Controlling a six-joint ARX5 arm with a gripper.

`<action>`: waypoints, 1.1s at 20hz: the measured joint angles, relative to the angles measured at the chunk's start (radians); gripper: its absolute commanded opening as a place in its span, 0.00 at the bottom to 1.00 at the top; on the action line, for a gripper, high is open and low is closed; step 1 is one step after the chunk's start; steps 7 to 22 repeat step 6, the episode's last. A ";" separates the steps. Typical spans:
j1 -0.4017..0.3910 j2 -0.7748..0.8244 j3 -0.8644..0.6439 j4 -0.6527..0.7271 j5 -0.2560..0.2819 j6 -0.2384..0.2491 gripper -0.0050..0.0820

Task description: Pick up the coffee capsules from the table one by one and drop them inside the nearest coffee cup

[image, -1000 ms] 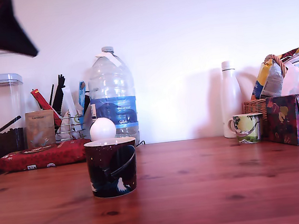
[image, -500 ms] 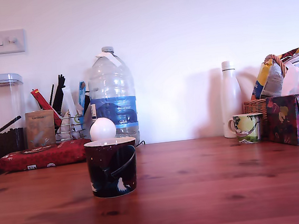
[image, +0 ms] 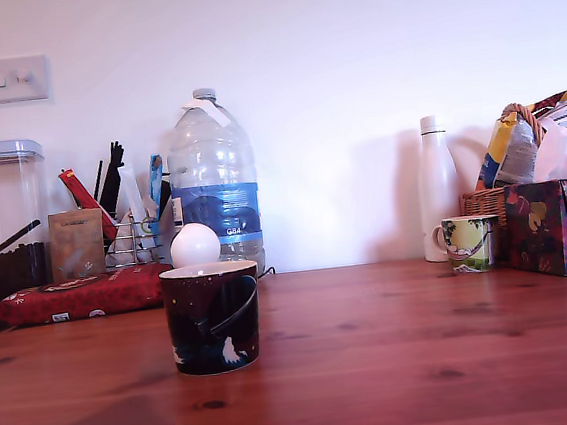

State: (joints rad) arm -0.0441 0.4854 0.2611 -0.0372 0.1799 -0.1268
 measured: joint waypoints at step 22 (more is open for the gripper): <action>0.000 -0.240 -0.048 -0.116 -0.039 -0.005 0.07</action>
